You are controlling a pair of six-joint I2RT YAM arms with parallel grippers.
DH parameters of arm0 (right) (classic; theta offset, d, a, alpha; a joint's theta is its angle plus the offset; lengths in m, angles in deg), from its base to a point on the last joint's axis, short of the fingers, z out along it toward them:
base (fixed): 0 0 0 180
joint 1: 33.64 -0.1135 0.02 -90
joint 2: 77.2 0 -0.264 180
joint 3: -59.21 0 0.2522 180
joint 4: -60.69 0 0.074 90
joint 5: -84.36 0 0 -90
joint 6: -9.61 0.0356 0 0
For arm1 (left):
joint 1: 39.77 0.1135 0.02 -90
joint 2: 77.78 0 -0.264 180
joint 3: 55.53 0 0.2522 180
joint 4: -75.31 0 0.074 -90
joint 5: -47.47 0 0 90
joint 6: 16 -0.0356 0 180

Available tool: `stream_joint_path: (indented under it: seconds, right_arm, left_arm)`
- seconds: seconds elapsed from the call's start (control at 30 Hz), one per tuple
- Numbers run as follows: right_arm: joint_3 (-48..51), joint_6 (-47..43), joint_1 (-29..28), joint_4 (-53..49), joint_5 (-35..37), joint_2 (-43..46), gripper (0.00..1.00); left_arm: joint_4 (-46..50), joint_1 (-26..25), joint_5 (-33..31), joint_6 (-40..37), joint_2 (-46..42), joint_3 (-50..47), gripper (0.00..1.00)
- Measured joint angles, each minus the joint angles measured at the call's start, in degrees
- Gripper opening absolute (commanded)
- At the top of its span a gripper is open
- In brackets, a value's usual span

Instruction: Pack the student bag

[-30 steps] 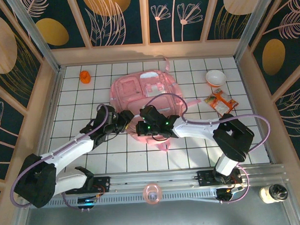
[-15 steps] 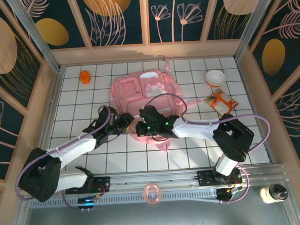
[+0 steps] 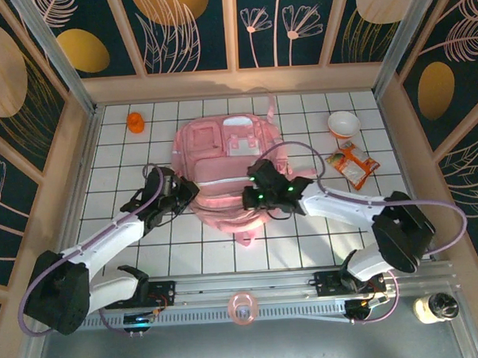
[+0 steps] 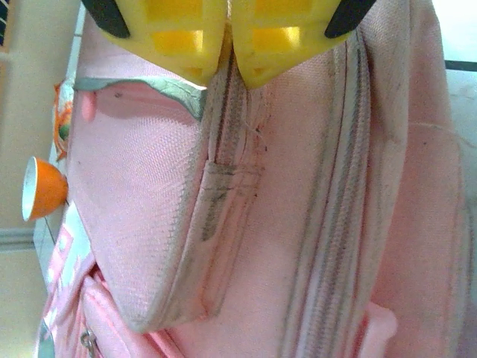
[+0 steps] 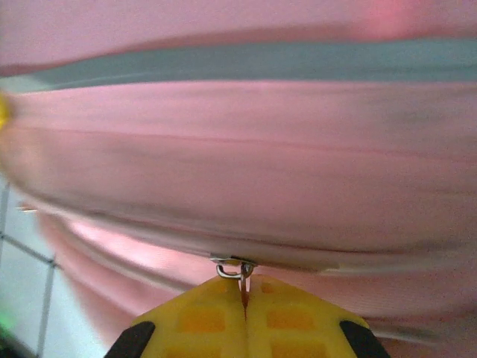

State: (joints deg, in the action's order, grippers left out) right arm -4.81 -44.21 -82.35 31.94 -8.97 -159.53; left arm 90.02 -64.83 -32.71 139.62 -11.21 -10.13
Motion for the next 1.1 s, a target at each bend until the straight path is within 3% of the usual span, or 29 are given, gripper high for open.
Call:
stream_joint_path:
  seconds: [0.17,0.37,0.47,0.53,0.7,0.83,0.97,1.1]
  right_arm:
    - [1.8,-2.9,4.3,-2.3,-1.0,2.0,0.0]
    - [1.8,-3.3,2.7,-1.8,-1.3,2.0,0.0]
    - [1.8,-3.3,2.3,-1.4,-1.3,1.9,0.0]
    - [1.8,-3.3,2.3,-1.2,-1.3,1.9,0.0]
    - [4.2,-3.3,3.0,1.2,-1.7,4.1,0.0]
    - [6.3,-3.0,4.1,3.8,-2.7,6.8,0.0]
    - [7.0,-2.8,4.2,5.0,-3.2,7.1,0.0]
    - [7.4,-2.7,4.2,5.6,-3.2,7.1,0.0]
  left_arm:
    - [1.8,0.9,0.0,-3.5,-0.1,0.3,0.0]
    - [3.0,1.6,-0.4,-5.5,-0.1,2.4,0.43]
    - [3.7,1.3,-1.3,-8.8,-1.4,4.2,0.55]
    - [3.7,0.8,-1.4,-13.1,-3.6,5.5,0.57]
    - [2.0,0.5,-0.8,-34.8,-7.5,10.2,0.57]
    - [0.1,0.1,4.7,-61.4,-7.8,12.3,0.62]
    - [1.4,-3.8,11.8,-85.5,-4.9,12.3,0.64]
    - [1.9,-7.8,15.5,-97.1,1.2,12.3,0.62]
